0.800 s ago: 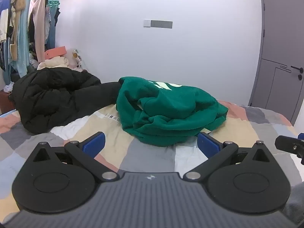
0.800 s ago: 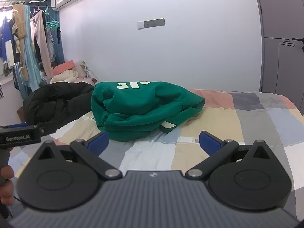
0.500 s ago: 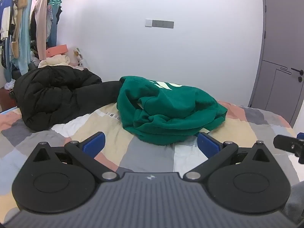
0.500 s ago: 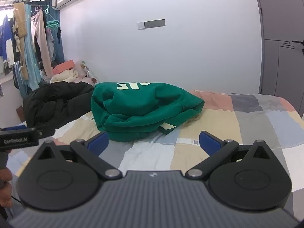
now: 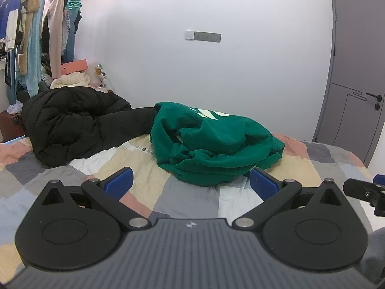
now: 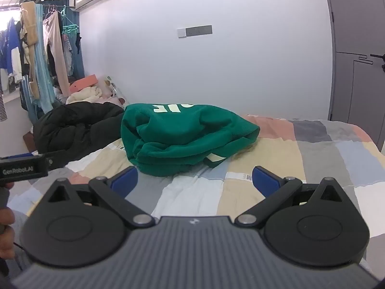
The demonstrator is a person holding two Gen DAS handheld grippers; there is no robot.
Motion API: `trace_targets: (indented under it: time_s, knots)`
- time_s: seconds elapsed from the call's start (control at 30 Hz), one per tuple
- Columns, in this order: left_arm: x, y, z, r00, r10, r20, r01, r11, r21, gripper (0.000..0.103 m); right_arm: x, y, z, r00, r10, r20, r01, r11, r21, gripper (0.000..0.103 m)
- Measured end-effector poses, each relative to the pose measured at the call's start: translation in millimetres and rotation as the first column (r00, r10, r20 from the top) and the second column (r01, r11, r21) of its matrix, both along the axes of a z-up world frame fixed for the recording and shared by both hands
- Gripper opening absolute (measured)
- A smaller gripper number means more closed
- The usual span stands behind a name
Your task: Fold large clothes
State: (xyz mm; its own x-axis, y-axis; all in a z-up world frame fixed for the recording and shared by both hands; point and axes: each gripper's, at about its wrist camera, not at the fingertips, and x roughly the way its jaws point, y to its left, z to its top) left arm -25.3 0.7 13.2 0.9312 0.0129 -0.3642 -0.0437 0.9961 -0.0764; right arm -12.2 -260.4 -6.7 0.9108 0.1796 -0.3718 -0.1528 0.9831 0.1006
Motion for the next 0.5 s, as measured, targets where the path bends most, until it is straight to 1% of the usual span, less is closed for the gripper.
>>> trace_targets:
  time_s: [0.23,0.5]
  knots:
    - [-11,1,5,1.0,0.002,0.016,-0.002,1.0,-0.006,0.103,-6,1,3,1.0,0.011,0.005,-0.011,1.0,0.0,0.103]
    - [-13,2,7,1.0,-0.004,0.012,0.004,1.0,-0.009,0.103,-8,3,4,1.0,0.02,-0.009,-0.02,1.0,0.001,0.103]
